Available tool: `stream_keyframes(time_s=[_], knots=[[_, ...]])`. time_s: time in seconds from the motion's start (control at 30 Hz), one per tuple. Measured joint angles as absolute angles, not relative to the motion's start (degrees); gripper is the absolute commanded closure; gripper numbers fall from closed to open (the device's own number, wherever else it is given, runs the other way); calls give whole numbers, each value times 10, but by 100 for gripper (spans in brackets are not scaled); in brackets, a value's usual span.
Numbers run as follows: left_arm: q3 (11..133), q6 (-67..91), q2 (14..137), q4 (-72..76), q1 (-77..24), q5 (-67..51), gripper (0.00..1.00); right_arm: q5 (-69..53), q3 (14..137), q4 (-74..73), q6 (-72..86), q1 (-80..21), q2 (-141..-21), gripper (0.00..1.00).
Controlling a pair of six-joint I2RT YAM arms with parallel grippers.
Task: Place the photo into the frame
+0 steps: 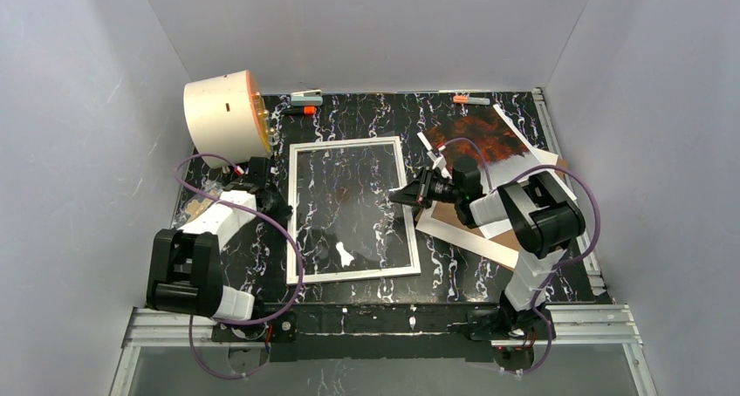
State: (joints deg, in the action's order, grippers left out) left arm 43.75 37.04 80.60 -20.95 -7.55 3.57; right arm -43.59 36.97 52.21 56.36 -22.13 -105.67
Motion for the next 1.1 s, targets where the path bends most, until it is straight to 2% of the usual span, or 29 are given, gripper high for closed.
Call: stream_keyframes(time_s=[0.3, 1.1], knots=[[437, 370, 816, -205, -73, 36, 79, -464, 357, 585, 611, -223, -993, 99], [437, 371, 818, -197, -69, 35, 79, -449, 370, 632, 676, -234, -1022, 99]])
